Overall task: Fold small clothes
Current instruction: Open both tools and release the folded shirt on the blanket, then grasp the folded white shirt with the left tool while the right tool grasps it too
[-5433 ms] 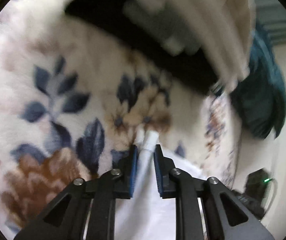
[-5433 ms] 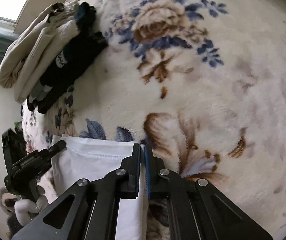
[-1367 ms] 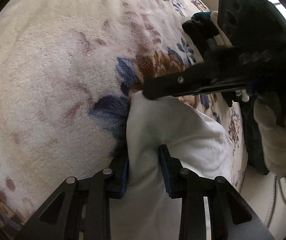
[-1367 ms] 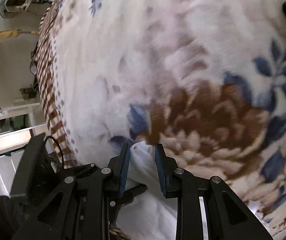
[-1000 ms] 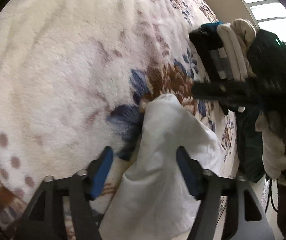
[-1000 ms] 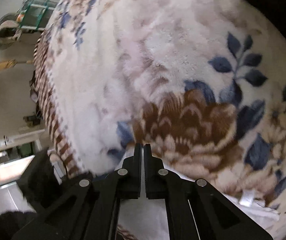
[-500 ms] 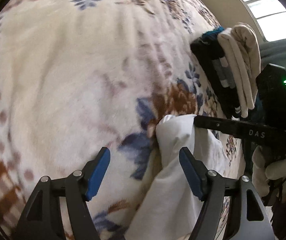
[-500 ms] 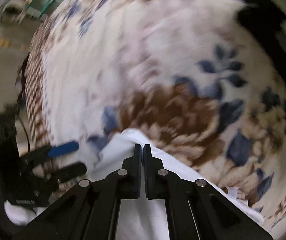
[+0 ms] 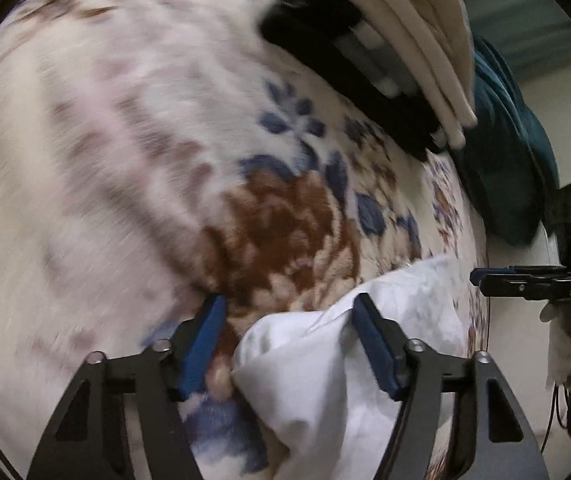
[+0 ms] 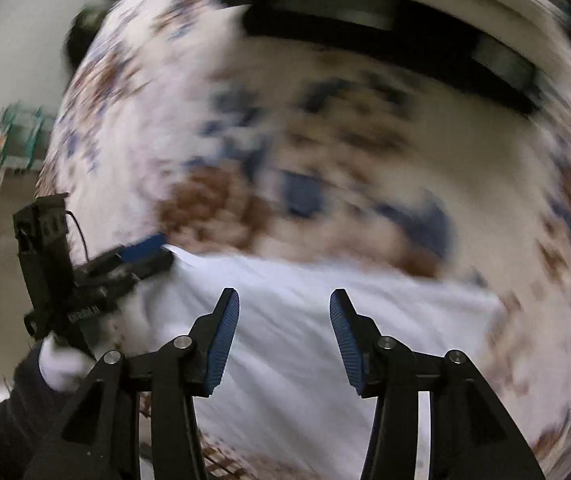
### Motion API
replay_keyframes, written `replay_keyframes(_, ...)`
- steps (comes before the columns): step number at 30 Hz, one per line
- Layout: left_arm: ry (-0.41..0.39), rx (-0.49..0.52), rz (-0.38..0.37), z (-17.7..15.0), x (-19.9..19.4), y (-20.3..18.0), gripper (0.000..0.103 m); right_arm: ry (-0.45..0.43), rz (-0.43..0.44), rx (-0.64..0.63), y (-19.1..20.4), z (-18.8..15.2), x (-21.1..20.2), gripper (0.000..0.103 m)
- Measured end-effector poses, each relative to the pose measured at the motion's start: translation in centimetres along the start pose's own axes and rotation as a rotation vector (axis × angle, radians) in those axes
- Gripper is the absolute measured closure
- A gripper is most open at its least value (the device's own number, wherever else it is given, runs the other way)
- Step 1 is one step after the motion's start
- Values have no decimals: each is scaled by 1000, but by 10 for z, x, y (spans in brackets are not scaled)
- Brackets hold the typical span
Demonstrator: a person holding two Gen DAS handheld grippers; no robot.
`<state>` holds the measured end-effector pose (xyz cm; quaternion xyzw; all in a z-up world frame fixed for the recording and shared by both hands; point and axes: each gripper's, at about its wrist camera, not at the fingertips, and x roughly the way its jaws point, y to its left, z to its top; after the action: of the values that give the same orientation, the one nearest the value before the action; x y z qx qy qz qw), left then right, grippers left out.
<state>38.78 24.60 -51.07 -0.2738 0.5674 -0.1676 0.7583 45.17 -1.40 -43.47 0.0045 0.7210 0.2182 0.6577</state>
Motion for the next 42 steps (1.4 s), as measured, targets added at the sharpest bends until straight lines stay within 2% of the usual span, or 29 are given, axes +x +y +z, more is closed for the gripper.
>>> replay_keyframes(2,43,-5,-116,4,4,-2,69,-8,-6,74,-30,-19,-6,53)
replay_keyframes(4,96,5,-219,5,6,-7,69,-4,-15,174,-64,-42,-5,53)
replay_keyframes(5,110,0,-233,7,7,-6,68,-5,-5,213,-76,-51,-4,53)
replay_keyframes(6,117,-6,-161,10,9,-1,65,-5,-1,236,-82,-58,-1,53)
replay_keyframes(7,126,-4,-52,13,11,5,67,-5,-2,262,-91,-65,1,53)
replay_keyframes(8,126,-6,11,17,9,12,67,-9,-9,279,-99,-71,2,53)
replay_keyframes(9,104,-26,30,19,3,16,67,-15,-15,293,-106,-76,3,53)
replay_keyframes(10,55,-69,29,22,-9,19,66,-22,-11,305,-111,-80,5,53)
replay_keyframes(11,23,-91,7,22,-16,19,57,-27,2,318,-116,-84,6,53)
replay_keyframes(12,-10,-116,-16,20,-25,17,36,-26,25,328,-121,-87,9,52)
replay_keyframes(14,-52,-166,-51,7,-39,13,16,-29,50,330,-126,-93,12,36)
replay_keyframes(15,-57,-187,-79,0,-42,12,14,-29,82,326,-130,-96,16,27)
replay_keyframes(16,-47,-222,-93,-12,-42,12,12,-24,112,321,-132,-97,21,25)
replay_keyframes(19,-7,-299,-79,-41,-29,17,12,-8,184,325,-139,-105,41,25)
replay_keyframes(21,-3,-361,-90,-59,-17,23,12,12,268,331,-146,-110,57,25)
replay_keyframes(23,-30,-367,-77,-57,-12,22,12,27,340,330,-150,-115,68,25)
replay_keyframes(26,-89,-348,-87,-40,-7,14,12,16,390,331,-151,-119,82,25)
replay_keyframes(28,-120,-295,-96,-28,-6,8,32,-8,417,337,-152,-122,84,26)
replay_keyframes(29,-104,-269,-87,-22,-2,4,54,-11,424,338,-152,-123,85,27)
replay_keyframes(30,-85,-245,-76,-17,0,2,67,-13,431,338,-152,-124,85,37)
replay_keyframes(31,-77,-224,-64,-13,1,0,69,-10,441,340,-152,-123,85,44)
replay_keyframes(33,-70,-184,-50,-6,0,-5,70,-11,470,349,-154,-128,87,70)
replay_keyframes(36,-79,-159,-16,3,-7,-6,70,-27,503,369,-156,-133,85,80)
replay_keyframes(37,-85,-185,-19,4,-11,-2,67,-24,505,374,-157,-134,84,80)
replay_keyframes(38,-87,-228,-44,5,-15,4,55,-20,487,367,-157,-134,83,80)
replay_keyframes(39,-89,-269,-64,3,-20,10,29,-9,460,354,-155,-133,82,78)
replay_keyframes(40,-101,-311,-81,-1,-27,16,21,0,459,358,-156,-135,83,73)
replay_keyframes(41,-109,-332,-92,-7,-34,20,20,17,464,363,-156,-134,85,69)
replay_keyframes(42,-108,-350,-104,-13,-38,23,20,33,463,371,-158,-136,86,56)
